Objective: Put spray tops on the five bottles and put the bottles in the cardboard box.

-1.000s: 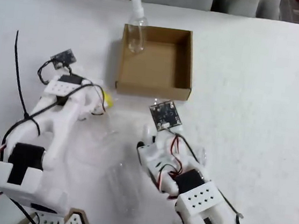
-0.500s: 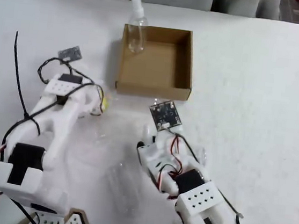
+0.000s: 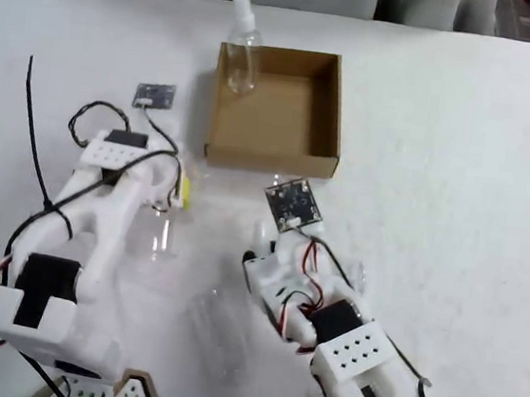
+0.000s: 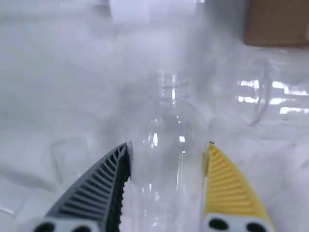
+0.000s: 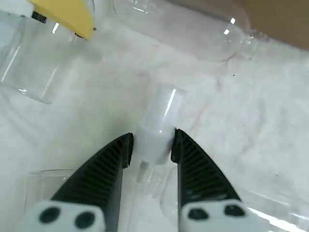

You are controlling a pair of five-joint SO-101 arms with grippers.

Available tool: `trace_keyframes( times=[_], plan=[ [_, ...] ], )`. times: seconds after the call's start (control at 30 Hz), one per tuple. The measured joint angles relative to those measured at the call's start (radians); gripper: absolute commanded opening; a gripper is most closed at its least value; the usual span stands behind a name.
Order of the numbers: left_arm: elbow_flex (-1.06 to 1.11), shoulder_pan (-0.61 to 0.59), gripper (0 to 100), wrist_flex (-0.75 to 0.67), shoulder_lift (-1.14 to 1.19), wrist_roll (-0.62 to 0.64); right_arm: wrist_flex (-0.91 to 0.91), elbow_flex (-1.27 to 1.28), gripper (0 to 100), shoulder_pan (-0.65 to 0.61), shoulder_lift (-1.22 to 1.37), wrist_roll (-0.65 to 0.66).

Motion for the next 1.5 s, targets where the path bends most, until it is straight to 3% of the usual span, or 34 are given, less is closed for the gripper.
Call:
trace_keyframes(
  times=[0.13, 0.47, 0.93, 1.13, 1.5],
  plan=[
    [0.0, 0.0, 23, 0.023, 0.0, 0.06, 0.0, 0.0, 1.5, 0.002, 0.0, 0.0],
    [-0.126, 0.0, 24, 0.155, 0.0, 0.072, 0.0, 0.0, 1.5, 0.0, 0.0, 0.0],
    [-0.13, -0.005, 24, 0.178, 0.009, 0.072, 0.0, 0.0, 1.5, 0.0, 0.0, 0.0],
    [-0.13, -0.038, 34, 0.178, 0.009, 0.072, 0.0, 0.0, 1.5, 0.0, 0.0, 0.0],
    [-0.13, -0.046, 33, 0.193, 0.009, 0.135, 0.0, 0.0, 1.5, 0.002, 0.0, 0.0]
  ],
)
